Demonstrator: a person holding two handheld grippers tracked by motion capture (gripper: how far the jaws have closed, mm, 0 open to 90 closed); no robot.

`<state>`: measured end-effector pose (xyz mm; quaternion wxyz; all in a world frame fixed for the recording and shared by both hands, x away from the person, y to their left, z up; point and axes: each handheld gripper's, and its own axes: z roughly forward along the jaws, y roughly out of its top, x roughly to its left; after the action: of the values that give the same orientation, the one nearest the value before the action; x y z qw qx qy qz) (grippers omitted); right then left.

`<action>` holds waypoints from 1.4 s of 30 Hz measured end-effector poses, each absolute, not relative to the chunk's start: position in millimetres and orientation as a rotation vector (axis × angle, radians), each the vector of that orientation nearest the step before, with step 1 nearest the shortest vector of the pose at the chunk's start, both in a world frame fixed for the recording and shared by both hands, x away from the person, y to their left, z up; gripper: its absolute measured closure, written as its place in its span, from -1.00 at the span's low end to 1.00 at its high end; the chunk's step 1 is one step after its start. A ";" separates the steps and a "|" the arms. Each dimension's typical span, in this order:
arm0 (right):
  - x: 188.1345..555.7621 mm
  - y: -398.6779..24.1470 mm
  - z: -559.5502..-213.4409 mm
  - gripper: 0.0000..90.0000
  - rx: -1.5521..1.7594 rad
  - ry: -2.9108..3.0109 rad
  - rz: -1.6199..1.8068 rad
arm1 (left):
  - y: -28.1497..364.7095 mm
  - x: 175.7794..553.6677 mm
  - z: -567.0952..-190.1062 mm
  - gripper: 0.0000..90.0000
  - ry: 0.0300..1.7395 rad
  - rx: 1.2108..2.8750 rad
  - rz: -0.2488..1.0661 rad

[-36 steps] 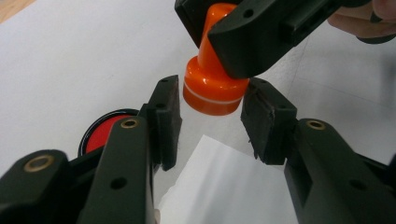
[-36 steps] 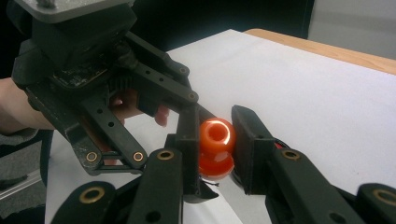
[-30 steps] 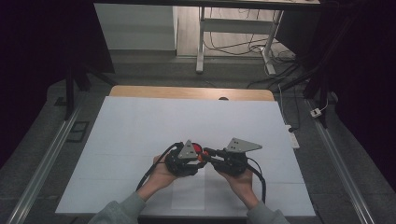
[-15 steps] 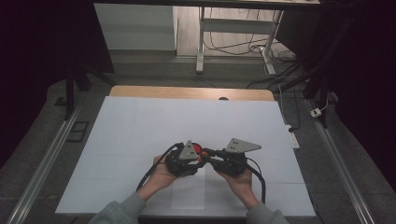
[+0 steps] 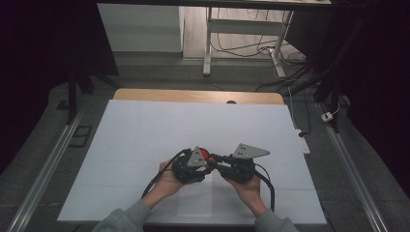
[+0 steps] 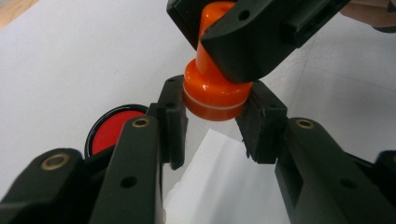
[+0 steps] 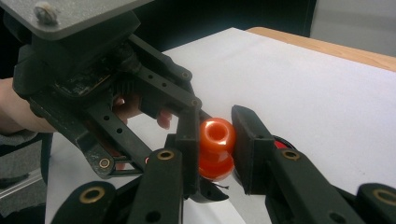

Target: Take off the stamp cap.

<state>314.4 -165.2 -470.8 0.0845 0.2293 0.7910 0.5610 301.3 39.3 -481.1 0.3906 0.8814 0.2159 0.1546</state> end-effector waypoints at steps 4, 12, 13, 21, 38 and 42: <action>314.3 -165.0 -471.2 0.61 0.686 2.360 1.672 | 39.6 301.5 -481.4 0.44 0.548 2.246 0.388; 313.9 -165.2 -472.4 0.61 0.679 2.355 1.677 | 39.7 300.3 -481.8 0.45 0.544 2.251 0.395; 313.3 -165.2 -472.4 0.61 0.678 2.353 1.676 | 39.5 300.1 -482.0 0.45 0.543 2.251 0.397; 314.0 -165.3 -473.9 0.62 0.689 2.368 1.665 | 38.7 300.3 -484.4 0.45 0.546 2.256 0.396; 313.7 -164.8 -475.2 0.62 0.693 2.373 1.651 | 35.4 298.7 -488.1 0.46 0.538 2.298 0.433; 315.4 -183.2 -458.9 0.62 0.740 2.232 1.729 | 34.9 300.3 -500.7 0.46 0.569 2.284 0.384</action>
<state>315.4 -183.2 -458.9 0.1111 0.2518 0.7600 0.5887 300.3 34.9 -500.7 0.3695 0.8899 0.2216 0.1498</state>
